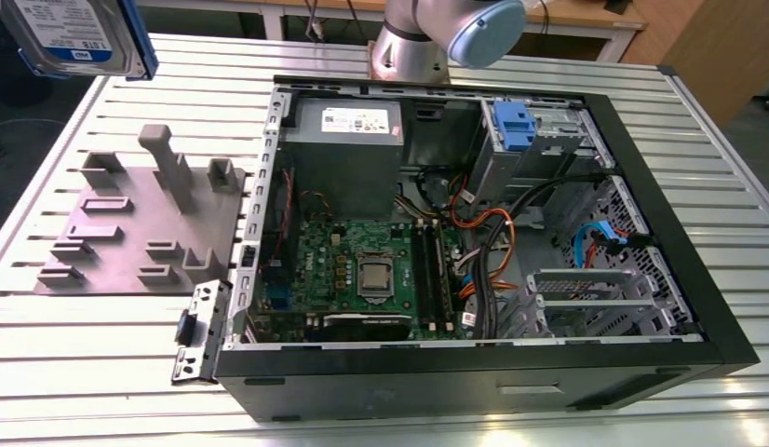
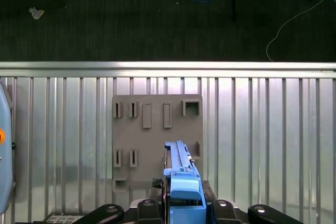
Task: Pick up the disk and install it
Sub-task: 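Pick up the disk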
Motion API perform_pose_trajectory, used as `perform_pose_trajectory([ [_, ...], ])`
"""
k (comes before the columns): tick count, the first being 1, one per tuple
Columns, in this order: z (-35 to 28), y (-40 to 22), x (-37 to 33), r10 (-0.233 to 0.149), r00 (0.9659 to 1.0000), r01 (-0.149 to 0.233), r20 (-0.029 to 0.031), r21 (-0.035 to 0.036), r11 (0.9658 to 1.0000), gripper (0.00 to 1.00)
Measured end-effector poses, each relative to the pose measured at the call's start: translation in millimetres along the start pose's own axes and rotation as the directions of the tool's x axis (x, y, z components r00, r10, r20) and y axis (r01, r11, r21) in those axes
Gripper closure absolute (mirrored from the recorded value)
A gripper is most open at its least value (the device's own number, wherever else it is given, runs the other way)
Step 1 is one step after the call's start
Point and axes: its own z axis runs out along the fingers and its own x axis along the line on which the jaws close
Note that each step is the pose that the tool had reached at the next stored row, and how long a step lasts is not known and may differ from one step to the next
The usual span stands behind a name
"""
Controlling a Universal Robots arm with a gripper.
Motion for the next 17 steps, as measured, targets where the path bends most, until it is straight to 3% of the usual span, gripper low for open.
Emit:
perform_pose_trajectory([
  [17,0.0,-4.6,0.0,0.000,1.0000,0.000,0.0000,-0.0001,1.0000,0.64],
])
